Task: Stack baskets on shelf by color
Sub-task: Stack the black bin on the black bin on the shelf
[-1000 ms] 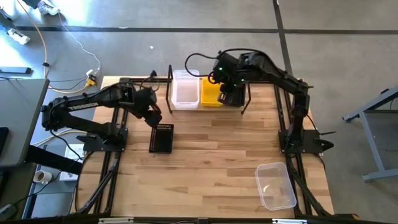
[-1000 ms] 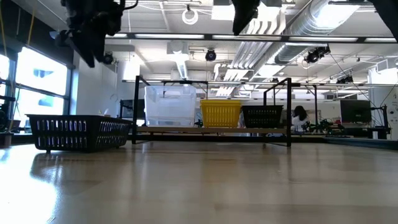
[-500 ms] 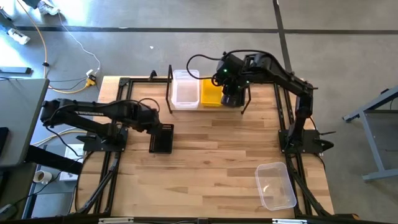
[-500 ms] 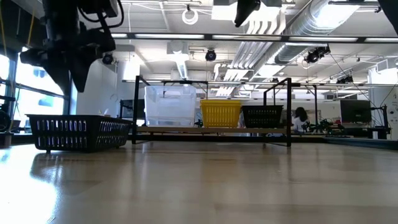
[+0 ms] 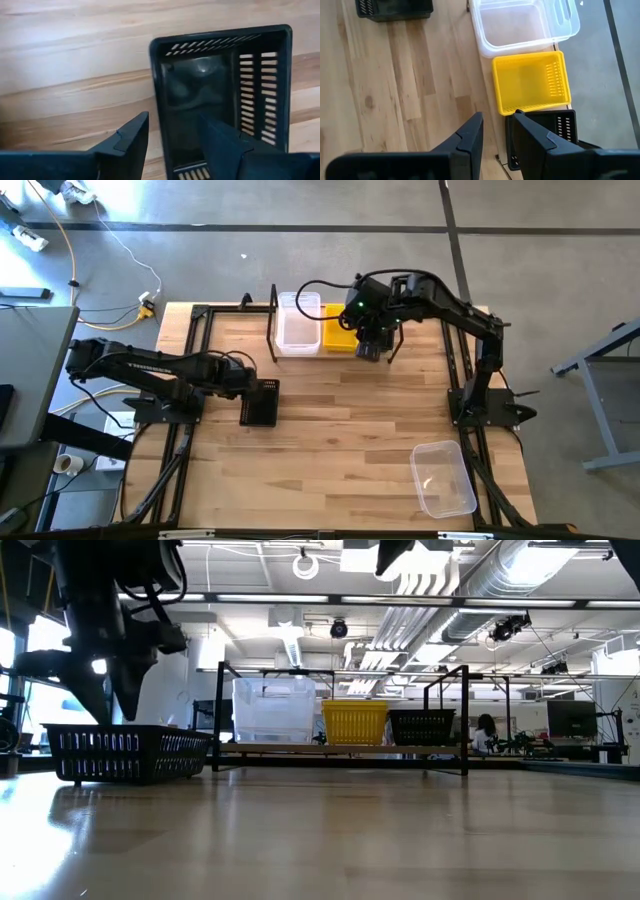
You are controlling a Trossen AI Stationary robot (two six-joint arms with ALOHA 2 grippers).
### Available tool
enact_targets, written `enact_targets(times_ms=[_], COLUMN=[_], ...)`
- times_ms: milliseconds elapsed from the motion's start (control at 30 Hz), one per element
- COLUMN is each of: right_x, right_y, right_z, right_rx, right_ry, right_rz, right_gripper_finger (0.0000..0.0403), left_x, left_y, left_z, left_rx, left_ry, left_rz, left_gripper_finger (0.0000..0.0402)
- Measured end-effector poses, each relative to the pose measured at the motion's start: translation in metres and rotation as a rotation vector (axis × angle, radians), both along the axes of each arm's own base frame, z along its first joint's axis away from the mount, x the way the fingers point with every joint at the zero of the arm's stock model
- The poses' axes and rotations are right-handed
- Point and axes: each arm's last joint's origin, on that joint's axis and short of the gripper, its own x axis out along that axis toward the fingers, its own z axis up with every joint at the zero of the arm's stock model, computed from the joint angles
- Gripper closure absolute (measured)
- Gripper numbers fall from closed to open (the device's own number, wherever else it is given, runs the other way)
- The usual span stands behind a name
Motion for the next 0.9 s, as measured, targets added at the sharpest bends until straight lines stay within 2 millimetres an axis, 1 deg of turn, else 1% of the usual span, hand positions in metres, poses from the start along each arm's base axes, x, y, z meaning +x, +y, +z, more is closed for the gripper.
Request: enact_targets(times_ms=[100,267,367,433,567,700,767,833,900], right_x=[0.001,0.001,0.001,0.001,0.001,0.004,0.006,0.008,0.009], right_y=[0.002,0.004,0.004,0.004,0.007,0.015,0.021,0.028,0.035], right_z=[0.0,0.0,0.0,0.0,0.0,0.0,0.001,0.001,0.002], right_rx=[0.0,-0.003,-0.003,-0.003,0.036,0.098,0.099,0.093,0.085], right_ry=[0.0,0.002,0.002,0.002,-0.003,-0.021,-0.033,-0.045,-0.05], right_rz=[0.008,0.023,0.022,0.023,0.065,0.148,0.185,0.217,0.252], right_gripper_finger=[0.0313,0.0313,0.0313,0.0313,0.0313,0.0313,0.0313,0.0313,0.0313], left_x=[0.0,-0.003,0.0,0.003,0.008,0.012,0.013,0.016,0.019], left_y=[-0.001,-0.001,0.0,0.0,0.001,0.002,0.002,0.002,0.003], left_z=[-0.01,-0.024,-0.03,-0.033,-0.034,-0.034,-0.031,-0.027,-0.023], left_rx=[-0.006,0.004,0.004,0.008,0.024,0.026,0.023,0.027,0.029], left_ry=[-0.019,0.016,-0.004,-0.019,-0.047,-0.086,-0.098,-0.114,-0.134], left_rz=[0.032,0.074,0.08,0.097,0.117,0.14,0.154,0.158,0.163], left_gripper_finger=[0.0245,0.0245,0.0246,0.0254,0.0294,0.0353,0.0384,0.0395,0.0391])
